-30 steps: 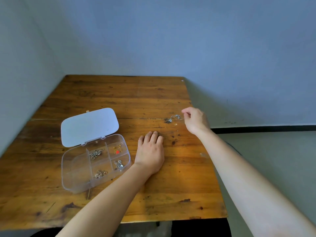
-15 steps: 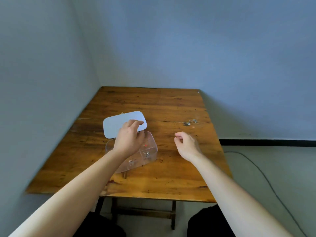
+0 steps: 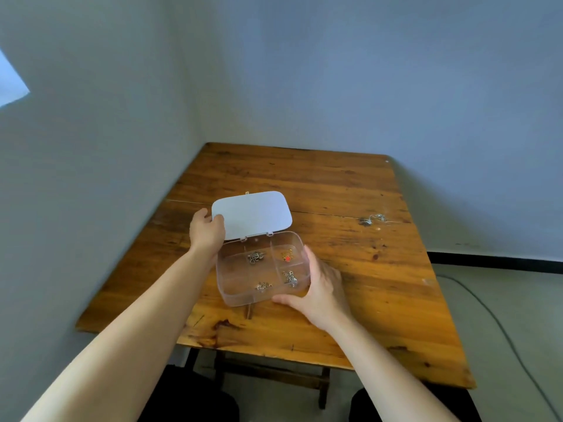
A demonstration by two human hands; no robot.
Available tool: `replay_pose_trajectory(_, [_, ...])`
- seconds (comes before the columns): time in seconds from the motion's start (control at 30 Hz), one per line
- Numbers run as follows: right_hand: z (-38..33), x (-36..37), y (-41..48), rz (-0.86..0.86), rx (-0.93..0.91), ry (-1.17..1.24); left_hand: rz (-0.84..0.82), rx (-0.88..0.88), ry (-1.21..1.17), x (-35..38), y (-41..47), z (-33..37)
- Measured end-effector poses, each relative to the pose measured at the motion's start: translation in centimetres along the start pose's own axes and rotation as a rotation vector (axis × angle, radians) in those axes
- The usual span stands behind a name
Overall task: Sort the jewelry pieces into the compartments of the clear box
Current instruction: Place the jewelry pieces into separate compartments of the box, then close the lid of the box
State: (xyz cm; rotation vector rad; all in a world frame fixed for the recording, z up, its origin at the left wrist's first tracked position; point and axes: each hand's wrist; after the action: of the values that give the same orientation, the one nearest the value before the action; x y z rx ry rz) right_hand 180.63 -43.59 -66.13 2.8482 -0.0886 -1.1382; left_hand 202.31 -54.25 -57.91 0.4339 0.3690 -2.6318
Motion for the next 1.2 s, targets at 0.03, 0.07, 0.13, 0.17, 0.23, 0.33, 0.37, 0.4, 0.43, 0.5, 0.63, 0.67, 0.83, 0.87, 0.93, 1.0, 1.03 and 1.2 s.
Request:
replay_pose_trajectory(0.03, [0.0, 0.0, 0.0, 0.001, 0.004, 0.012, 0.030, -0.015, -0.028, 0.0, 0.3, 0.3])
replay_pose_trajectory(0.07, [0.0, 0.1, 0.0, 0.000, 0.007, 0.020, 0.058, -0.018, -0.051, 0.0, 0.5, 0.5])
replay_pose_trajectory(0.13, [-0.1, 0.1, 0.0, -0.003, 0.013, 0.023, 0.104, 0.037, -0.057, -0.3, 0.7, 0.9])
replay_pose_trajectory(0.17, [-0.1, 0.1, 0.0, -0.005, 0.016, 0.021, 0.122, 0.095, -0.041, -0.4, 0.6, 1.0])
replay_pose_trajectory(0.23, [-0.2, 0.0, 0.0, -0.006, 0.023, 0.016, 0.147, 0.215, -0.008, -1.0, 0.2, 1.0])
replay_pose_trajectory(0.33, [-0.4, -0.2, -0.1, -0.003, 0.024, 0.024, 0.150, 0.375, 0.029, -2.6, -1.6, 0.4])
replay_pose_trajectory(0.37, [-0.5, -0.2, -0.1, 0.003, 0.024, 0.030, 0.144, 0.434, 0.044, -3.2, -2.4, -0.2])
replay_pose_trajectory(0.4, [-0.6, -0.2, -0.2, 0.008, 0.029, 0.037, 0.139, 0.493, 0.068, -3.9, -3.2, -0.8])
replay_pose_trajectory(0.43, [-0.7, -0.3, -0.2, 0.013, 0.038, 0.044, 0.136, 0.550, 0.094, -4.5, -4.1, -1.7])
replay_pose_trajectory(0.5, [-0.8, -0.5, -0.2, 0.020, 0.055, 0.054, 0.133, 0.670, 0.178, -5.7, -5.7, -3.6])
replay_pose_trajectory(0.63, [-0.9, -0.6, -0.3, 0.040, 0.056, 0.064, 0.055, 1.014, 0.502, -7.9, -7.3, -6.8])
replay_pose_trajectory(0.67, [-0.9, -0.6, -0.3, 0.041, 0.068, 0.068, 0.032, 1.088, 0.574, -8.3, -7.4, -7.5])
replay_pose_trajectory(0.83, [-0.8, -0.3, -0.1, 0.002, 0.105, 0.074, -0.103, 1.232, 0.836, -9.5, -7.3, -8.8])
replay_pose_trajectory(0.87, [-0.8, -0.3, -0.1, -0.001, 0.104, 0.075, -0.129, 1.240, 0.853, -9.7, -7.3, -8.6])
replay_pose_trajectory(0.93, [-0.8, -0.3, -0.2, -0.001, 0.105, 0.075, -0.171, 1.220, 0.884, -9.6, -7.5, -8.2])
replay_pose_trajectory(1.0, [-0.7, -0.2, -0.2, 0.000, 0.113, 0.065, -0.235, 1.154, 0.991, -8.8, -7.6, -7.5])
replay_pose_trajectory(1.03, [-0.7, -0.2, -0.1, -0.004, 0.116, 0.057, -0.279, 1.135, 1.075, -8.1, -7.5, -7.2])
replay_pose_trajectory(1.2, [-0.3, 0.1, 0.1, -0.064, 0.139, -0.047, -0.359, 1.079, 1.270, -5.4, -6.7, -7.0])
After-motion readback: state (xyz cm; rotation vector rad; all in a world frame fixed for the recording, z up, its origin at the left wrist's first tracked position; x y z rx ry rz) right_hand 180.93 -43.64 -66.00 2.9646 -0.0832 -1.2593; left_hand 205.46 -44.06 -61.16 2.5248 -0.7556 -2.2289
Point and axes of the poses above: each hand's wrist, its own y-axis towards the middle knuckle, its own x-axis out of the palm, z = x × y, and after that the axes turned 5 degrees about y, right-handed
